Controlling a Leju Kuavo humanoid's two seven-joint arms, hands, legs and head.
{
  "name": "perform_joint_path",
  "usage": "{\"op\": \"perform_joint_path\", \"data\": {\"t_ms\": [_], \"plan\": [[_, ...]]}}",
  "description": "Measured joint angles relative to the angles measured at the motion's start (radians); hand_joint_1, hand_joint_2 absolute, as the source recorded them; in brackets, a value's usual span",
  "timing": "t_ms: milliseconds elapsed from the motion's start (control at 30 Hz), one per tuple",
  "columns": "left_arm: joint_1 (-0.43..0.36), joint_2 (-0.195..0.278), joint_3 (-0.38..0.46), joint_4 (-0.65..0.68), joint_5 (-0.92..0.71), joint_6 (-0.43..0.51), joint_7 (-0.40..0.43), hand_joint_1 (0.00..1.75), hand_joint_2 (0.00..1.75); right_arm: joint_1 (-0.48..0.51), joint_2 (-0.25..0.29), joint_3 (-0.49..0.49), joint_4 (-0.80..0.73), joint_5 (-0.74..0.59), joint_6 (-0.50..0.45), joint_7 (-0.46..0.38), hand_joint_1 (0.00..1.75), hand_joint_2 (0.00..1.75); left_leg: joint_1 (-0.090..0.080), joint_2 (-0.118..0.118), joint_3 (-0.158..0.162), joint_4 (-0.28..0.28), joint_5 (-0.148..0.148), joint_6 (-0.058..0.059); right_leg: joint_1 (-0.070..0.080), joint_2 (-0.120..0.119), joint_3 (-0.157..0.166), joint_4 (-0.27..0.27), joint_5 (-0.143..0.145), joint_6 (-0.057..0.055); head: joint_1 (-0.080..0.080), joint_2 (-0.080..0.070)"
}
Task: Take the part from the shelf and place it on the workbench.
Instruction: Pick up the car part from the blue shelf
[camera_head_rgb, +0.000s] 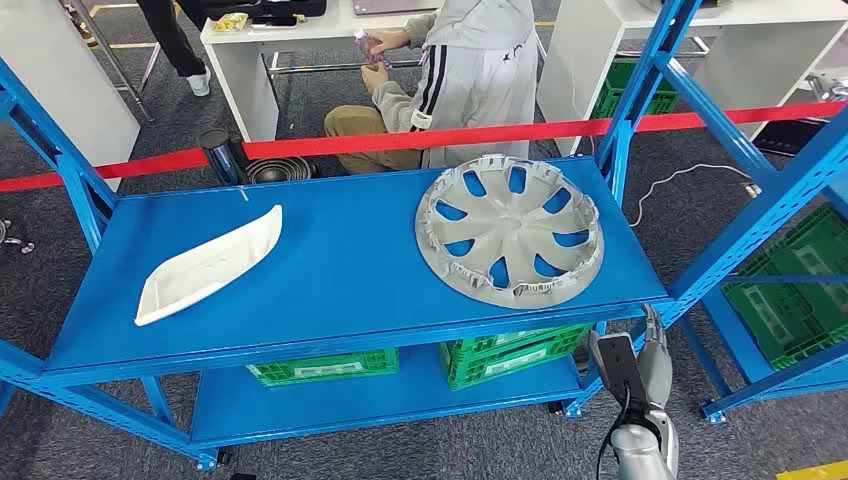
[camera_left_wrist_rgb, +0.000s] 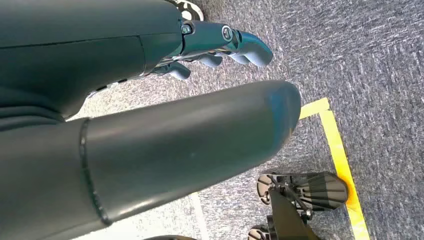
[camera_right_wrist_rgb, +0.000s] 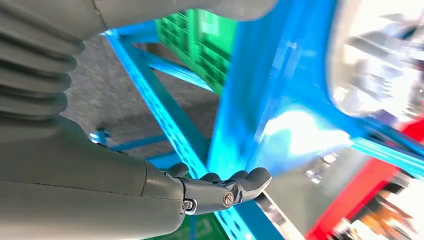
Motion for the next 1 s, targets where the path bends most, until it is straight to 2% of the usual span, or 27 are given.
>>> {"op": "perform_joint_path", "data": {"t_ms": [200,367,467,633,833,900,1000], "plan": [[0.001,0.000,0.000,0.000,0.000,0.000,0.000,0.00,0.00,0.017,0.002,0.031,-0.049,-0.018,0.020,0.020,0.00,1.75,0.001,0.000,0.003,-0.001,0.001,-0.002,0.001,0.000,0.001,0.000,0.000,0.000,0.000,0.000],[0.010,0.003,0.000,-0.001,0.000,0.000,0.003,0.00,0.00,0.101,0.002,0.040,-0.163,-0.016,0.189,0.157,0.00,1.75,0.001,-0.002,0.005,-0.003,0.001,-0.002,0.001,-0.002,0.003,0.000,-0.001,0.000,0.000,0.000],[0.020,0.008,0.000,-0.002,0.006,0.000,-0.002,0.00,0.00,0.193,0.011,0.039,-0.284,0.042,0.309,0.177,0.00,1.75,0.001,-0.002,0.005,-0.003,0.000,-0.004,0.001,-0.003,0.004,0.000,-0.003,-0.001,0.000,0.000],[0.039,0.017,0.012,-0.003,0.039,0.000,-0.031,0.00,0.00,0.343,0.036,0.043,-0.508,0.112,0.508,0.138,0.00,1.75,0.001,-0.002,0.007,-0.004,-0.002,-0.006,0.002,-0.002,0.004,0.000,-0.005,-0.003,0.000,0.000],[0.071,0.025,0.043,-0.003,0.070,0.001,-0.047,0.00,0.00,0.536,0.031,0.085,-0.847,0.062,0.730,0.025,0.00,1.75,0.001,-0.002,0.008,-0.005,-0.005,-0.008,0.001,-0.003,0.006,0.000,-0.008,-0.003,0.000,0.000],[0.072,0.024,0.054,-0.003,0.083,0.002,-0.050,0.00,0.00,0.584,0.011,0.101,-0.949,0.014,0.767,-0.019,0.00,1.75,0.001,-0.002,0.009,-0.005,-0.005,-0.008,0.001,-0.003,0.006,0.000,-0.009,-0.003,0.000,0.000],[0.072,0.021,0.070,-0.003,0.096,0.002,-0.060,0.00,0.00,0.619,-0.027,0.115,-1.066,-0.043,0.762,-0.068,0.00,1.75,0.001,-0.001,0.009,-0.005,-0.005,-0.008,0.001,-0.002,0.007,0.000,-0.009,-0.003,0.000,0.000]]}}
